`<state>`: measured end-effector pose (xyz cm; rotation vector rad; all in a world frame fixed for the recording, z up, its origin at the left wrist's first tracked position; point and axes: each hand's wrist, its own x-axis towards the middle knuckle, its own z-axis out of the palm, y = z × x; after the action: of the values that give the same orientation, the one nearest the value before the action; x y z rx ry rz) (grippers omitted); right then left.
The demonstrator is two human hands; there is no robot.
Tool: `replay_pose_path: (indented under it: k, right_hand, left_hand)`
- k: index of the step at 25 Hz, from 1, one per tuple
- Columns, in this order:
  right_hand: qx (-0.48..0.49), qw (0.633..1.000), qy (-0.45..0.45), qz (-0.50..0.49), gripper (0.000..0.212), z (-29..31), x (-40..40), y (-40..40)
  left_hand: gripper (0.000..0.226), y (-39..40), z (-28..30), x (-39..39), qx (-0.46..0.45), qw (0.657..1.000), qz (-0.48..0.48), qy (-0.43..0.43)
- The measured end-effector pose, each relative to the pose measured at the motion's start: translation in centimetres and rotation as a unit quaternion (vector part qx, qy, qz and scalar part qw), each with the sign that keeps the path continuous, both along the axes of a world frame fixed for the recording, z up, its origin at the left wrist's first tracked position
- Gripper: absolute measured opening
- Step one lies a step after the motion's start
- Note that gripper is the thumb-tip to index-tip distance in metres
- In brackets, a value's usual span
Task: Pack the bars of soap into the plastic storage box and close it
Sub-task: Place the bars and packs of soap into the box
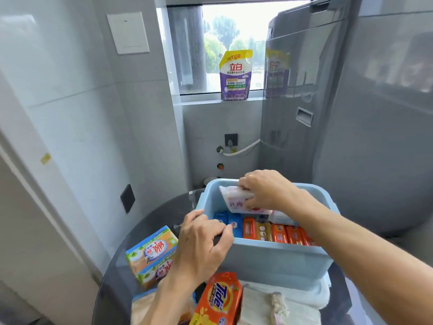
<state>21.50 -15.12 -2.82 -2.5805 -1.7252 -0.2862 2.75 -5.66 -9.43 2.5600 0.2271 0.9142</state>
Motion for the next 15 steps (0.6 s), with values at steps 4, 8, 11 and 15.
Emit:
replay_pose_path:
  k: [4, 8, 11, 15]
  right_hand:
    - [0.03, 0.992, -0.121, 0.022, 0.047, -2.7, 0.9, 0.2]
    - [0.03, 0.998, 0.043, -0.027, 0.032, -2.2, 1.7, -1.0]
    - [0.043, 0.999, 0.01, -0.009, 0.025, -3.1, 1.8, -2.1]
    - [0.04, 0.994, -0.08, -0.055, 0.027, -3.6, 1.9, -2.6]
  left_hand:
    - [0.043, 0.4, -0.7, 0.2, 0.017, 1.0, 0.008, -0.011]
    - [0.044, 0.5, -1.1, 0.4, 0.017, 1.0, 0.01, -0.014]
    - [0.044, 0.1, -1.1, 0.1, 0.015, 1.0, 0.005, -0.005]
    - [0.044, 0.3, -1.4, 0.0, 0.014, 1.0, 0.001, 0.004]
